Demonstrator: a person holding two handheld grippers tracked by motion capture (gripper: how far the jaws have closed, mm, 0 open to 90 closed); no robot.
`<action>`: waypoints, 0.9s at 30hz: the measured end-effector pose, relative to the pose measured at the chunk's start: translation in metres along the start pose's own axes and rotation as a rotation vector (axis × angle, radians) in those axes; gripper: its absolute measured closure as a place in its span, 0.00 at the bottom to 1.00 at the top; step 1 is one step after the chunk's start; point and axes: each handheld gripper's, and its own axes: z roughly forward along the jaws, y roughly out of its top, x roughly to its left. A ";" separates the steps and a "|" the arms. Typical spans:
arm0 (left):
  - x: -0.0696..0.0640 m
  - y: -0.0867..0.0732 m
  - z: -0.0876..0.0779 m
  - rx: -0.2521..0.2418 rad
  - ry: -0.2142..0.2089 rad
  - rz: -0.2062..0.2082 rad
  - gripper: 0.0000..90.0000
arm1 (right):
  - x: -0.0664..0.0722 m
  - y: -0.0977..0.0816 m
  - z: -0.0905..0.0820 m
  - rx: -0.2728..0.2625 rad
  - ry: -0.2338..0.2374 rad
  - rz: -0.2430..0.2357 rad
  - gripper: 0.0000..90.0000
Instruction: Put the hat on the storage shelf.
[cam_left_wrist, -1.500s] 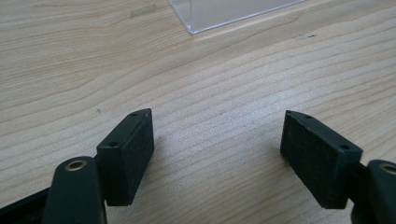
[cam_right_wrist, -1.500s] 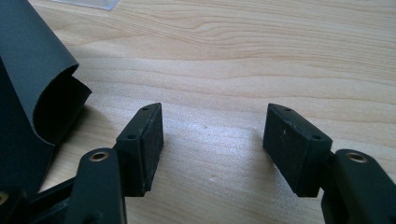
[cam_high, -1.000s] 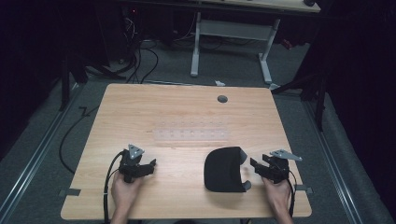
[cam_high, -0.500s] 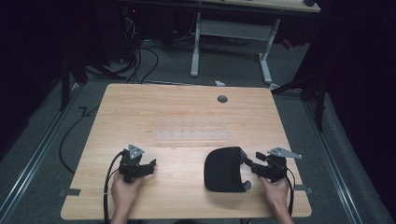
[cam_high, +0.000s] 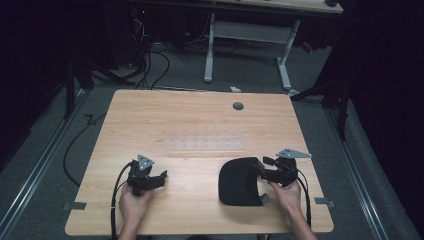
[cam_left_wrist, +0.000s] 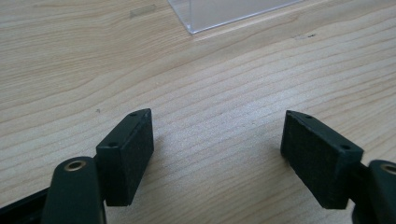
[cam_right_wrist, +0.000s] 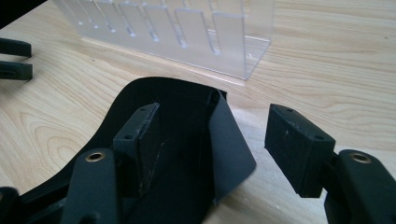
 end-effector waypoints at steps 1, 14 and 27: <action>0.000 0.000 0.000 0.000 0.000 0.000 0.29 | 0.000 0.001 0.002 0.001 0.005 -0.006 0.41; 0.000 0.000 0.000 -0.001 0.000 -0.001 0.29 | -0.007 0.008 0.024 0.075 0.073 0.006 0.41; 0.000 0.000 0.000 -0.001 0.000 0.000 0.29 | -0.010 0.003 0.035 0.109 0.135 -0.010 0.49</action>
